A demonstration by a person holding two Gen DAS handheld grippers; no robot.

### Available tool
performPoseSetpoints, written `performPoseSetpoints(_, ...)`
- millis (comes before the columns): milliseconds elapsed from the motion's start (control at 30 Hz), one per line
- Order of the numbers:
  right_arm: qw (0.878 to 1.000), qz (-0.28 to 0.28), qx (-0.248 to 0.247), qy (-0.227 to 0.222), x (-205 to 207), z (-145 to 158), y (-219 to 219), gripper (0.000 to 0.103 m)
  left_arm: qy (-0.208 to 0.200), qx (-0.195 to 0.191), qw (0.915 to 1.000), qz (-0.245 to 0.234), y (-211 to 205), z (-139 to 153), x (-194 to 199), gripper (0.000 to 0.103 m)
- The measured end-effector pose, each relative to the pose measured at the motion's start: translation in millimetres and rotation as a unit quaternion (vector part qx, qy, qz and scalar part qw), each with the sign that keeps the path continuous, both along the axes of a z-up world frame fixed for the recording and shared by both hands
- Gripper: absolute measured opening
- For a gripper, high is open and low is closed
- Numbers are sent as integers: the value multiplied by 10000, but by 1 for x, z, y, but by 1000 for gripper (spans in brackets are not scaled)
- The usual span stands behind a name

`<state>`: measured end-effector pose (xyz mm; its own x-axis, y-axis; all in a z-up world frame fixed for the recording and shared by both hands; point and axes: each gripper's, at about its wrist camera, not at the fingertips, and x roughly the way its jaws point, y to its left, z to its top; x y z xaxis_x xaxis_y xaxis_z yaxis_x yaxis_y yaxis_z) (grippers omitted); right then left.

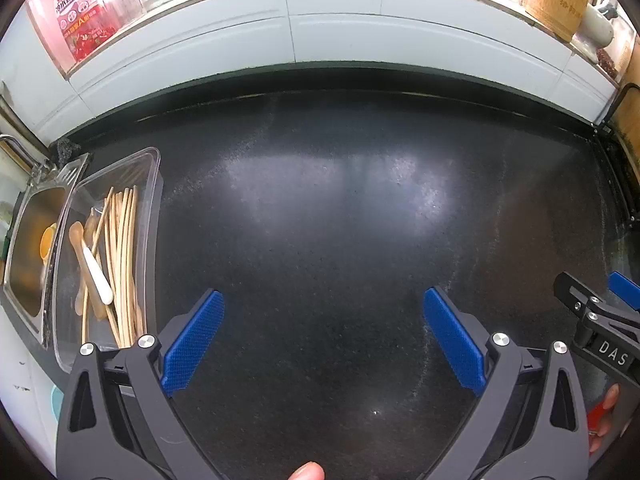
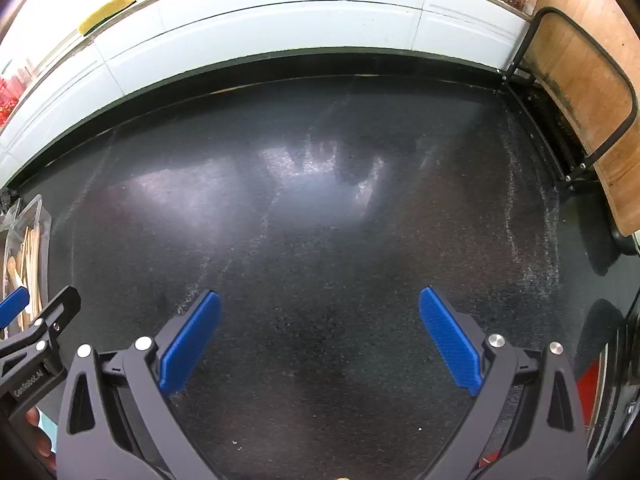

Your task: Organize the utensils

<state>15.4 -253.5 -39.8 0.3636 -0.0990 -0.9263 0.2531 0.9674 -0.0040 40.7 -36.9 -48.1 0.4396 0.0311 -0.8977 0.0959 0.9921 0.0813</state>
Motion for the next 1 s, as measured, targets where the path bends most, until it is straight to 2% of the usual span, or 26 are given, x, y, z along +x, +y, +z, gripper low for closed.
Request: performPoseSetpoints(1000,10000,2,-25,29,-5,-1,-1,96,91,-92,9999,49,-3,-3,-5,97)
